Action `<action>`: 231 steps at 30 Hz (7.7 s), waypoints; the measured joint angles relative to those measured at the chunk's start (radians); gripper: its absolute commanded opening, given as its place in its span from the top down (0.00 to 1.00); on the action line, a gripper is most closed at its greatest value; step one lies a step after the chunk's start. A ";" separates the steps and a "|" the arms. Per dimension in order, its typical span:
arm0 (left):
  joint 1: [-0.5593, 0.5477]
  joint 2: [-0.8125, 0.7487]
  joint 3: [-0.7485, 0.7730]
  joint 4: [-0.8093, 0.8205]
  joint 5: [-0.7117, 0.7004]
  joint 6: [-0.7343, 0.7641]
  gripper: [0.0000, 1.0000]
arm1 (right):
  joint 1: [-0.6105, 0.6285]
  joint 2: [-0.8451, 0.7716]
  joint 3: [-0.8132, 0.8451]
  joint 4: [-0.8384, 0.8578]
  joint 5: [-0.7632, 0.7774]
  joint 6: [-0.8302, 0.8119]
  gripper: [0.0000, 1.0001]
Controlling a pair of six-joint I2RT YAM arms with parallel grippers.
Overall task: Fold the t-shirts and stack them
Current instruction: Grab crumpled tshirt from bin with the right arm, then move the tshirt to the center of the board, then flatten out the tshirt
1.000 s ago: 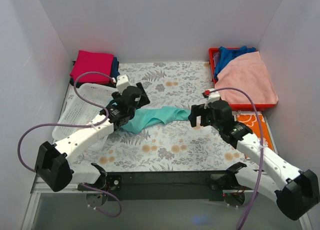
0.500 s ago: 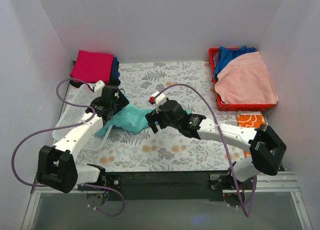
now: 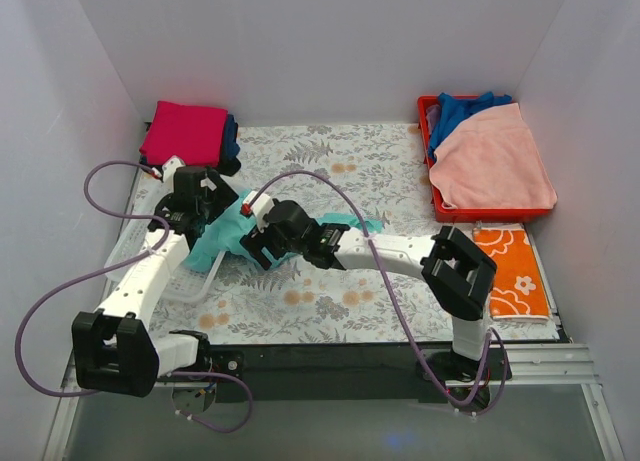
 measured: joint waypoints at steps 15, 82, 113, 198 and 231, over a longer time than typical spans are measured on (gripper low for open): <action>0.160 -0.120 0.016 -0.047 0.075 0.043 0.16 | 0.014 0.279 0.327 -0.033 -0.077 -0.040 0.98; -0.181 0.270 -0.004 0.180 -0.082 0.026 0.36 | 0.007 -0.710 -0.557 -0.240 0.432 0.315 0.99; -0.485 0.164 -0.235 0.245 -0.013 0.022 0.44 | 0.008 -0.634 -0.556 -0.209 0.430 0.318 0.99; -0.816 -0.372 0.537 -0.431 -0.666 0.097 1.00 | 0.019 -1.123 -0.073 -0.467 0.442 -0.073 0.99; -0.354 -0.064 0.364 -0.095 -0.354 0.119 1.00 | -0.440 -0.803 -0.021 -0.418 0.228 -0.044 0.99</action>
